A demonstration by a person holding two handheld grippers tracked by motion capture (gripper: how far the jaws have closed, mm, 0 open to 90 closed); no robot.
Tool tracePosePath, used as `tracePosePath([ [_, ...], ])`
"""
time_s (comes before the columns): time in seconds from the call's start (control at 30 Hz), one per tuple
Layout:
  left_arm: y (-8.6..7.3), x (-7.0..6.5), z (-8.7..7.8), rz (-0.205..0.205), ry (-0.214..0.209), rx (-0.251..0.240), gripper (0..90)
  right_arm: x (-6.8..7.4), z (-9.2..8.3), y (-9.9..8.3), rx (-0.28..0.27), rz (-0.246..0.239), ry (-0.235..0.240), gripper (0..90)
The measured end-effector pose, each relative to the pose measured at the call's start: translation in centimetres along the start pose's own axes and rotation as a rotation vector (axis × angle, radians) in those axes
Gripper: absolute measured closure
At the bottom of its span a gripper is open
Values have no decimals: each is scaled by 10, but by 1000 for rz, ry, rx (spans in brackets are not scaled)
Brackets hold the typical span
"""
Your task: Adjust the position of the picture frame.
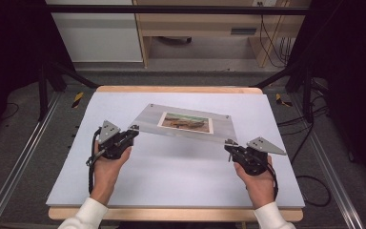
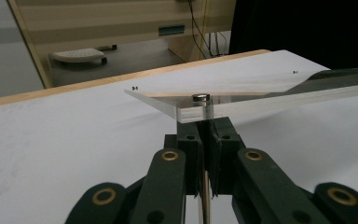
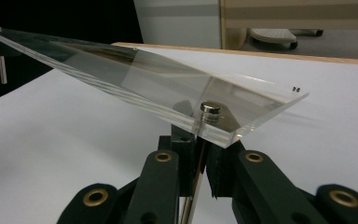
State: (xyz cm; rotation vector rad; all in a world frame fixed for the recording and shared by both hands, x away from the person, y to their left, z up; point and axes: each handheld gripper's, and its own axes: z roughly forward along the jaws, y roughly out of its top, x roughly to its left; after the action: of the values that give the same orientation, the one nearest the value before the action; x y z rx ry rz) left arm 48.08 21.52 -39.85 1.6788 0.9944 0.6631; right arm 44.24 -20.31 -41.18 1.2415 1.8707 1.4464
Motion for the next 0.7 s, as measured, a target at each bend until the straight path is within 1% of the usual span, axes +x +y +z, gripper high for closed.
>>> tracePosePath([
  [0.03, 0, 0, 0, 0, 0, 0, 841, 0, 0, 0, 0, 0, 0, 829],
  [0.1, -2, 5, -8, -1, 11, -3, 841, 5, 6, 1, 4, -4, 17, 828],
  [0.13, -2, 5, -8, -1, 11, -3, 841, 5, 6, 1, 4, -4, 17, 828],
  [0.17, -3, 7, -12, -5, 17, -6, 841, 7, 8, 1, 5, -5, 20, 828],
  [0.2, -4, 9, -16, -9, 22, -8, 841, 10, 12, 1, 10, -2, 32, 828],
  [0.27, -5, 11, -20, -14, 28, -10, 841, 13, 15, 2, 11, 3, 39, 828],
  [0.33, -7, 13, -23, -16, 32, -11, 841, 15, 18, 2, 11, -6, 46, 828],
  [0.57, -14, 15, -31, -33, 46, -15, 841, 20, 23, 3, 21, -6, 62, 829],
  [0.7, -18, 14, -33, -38, 44, -15, 840, 21, 24, 2, 27, -7, 65, 829],
])
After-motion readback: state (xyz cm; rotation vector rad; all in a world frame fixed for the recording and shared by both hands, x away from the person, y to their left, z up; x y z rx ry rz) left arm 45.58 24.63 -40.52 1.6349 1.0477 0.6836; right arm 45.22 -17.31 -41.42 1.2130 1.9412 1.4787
